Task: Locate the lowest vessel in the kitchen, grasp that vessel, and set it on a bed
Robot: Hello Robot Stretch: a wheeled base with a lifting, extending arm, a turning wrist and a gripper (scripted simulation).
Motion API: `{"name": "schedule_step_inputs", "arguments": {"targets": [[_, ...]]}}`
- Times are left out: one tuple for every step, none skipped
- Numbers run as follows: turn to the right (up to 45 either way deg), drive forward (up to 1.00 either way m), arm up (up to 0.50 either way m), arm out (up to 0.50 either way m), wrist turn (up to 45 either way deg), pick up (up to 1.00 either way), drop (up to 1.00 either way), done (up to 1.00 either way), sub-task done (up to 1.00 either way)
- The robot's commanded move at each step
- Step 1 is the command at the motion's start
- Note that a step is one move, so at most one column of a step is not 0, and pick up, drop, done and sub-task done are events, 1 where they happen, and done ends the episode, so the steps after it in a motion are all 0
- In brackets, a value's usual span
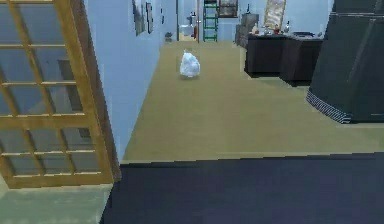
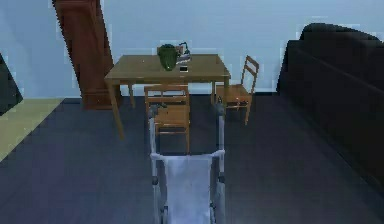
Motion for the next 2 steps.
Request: {"name": "schedule_step_inputs", "arguments": {"targets": [[12.0,0.0,0.0,0.0,0.0,0.0,0.0,0.0,0.0],[0.0,1.0,0.0,0.0,0.0,0.0,0.0,0.0,0.0]]}}
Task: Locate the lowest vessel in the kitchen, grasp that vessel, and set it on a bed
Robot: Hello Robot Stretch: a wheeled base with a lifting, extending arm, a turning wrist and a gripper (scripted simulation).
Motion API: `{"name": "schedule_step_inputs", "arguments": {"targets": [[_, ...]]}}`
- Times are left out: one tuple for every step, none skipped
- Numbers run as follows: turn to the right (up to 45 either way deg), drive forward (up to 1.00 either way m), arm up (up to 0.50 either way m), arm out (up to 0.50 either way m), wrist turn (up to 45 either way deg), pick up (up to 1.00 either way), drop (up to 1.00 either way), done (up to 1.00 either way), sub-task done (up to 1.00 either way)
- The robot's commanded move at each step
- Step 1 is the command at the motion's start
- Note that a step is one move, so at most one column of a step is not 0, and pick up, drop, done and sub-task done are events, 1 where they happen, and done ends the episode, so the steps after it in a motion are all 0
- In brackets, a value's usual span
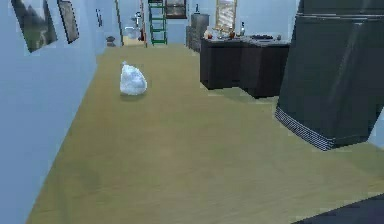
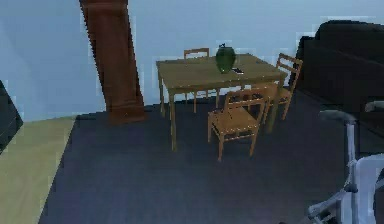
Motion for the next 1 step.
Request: {"name": "schedule_step_inputs", "arguments": {"targets": [[0.0,1.0,0.0,0.0,0.0,0.0,0.0,0.0,0.0]]}}
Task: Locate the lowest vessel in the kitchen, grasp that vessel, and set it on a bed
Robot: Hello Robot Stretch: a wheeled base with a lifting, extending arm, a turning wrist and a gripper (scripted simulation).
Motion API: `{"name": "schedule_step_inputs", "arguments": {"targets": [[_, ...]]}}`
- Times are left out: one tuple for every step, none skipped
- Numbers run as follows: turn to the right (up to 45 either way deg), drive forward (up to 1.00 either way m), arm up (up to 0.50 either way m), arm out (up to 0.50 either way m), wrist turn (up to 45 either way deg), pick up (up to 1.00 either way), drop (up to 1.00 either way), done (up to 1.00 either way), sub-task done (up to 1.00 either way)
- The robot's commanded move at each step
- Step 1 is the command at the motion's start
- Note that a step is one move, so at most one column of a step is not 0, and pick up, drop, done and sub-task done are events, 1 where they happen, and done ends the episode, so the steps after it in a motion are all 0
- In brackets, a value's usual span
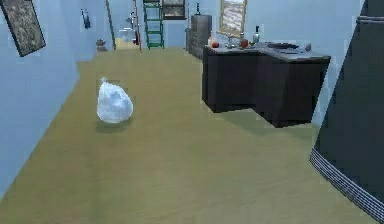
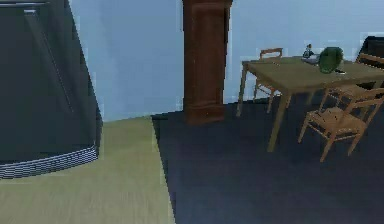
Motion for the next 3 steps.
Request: {"name": "schedule_step_inputs", "arguments": {"targets": [[0.0,1.0,0.0,0.0,0.0,0.0,0.0,0.0,0.0],[0.0,1.0,0.0,0.0,0.0,0.0,0.0,0.0,0.0],[-3.0,0.0,0.0,0.0,0.0,0.0,0.0,0.0,0.0]]}}
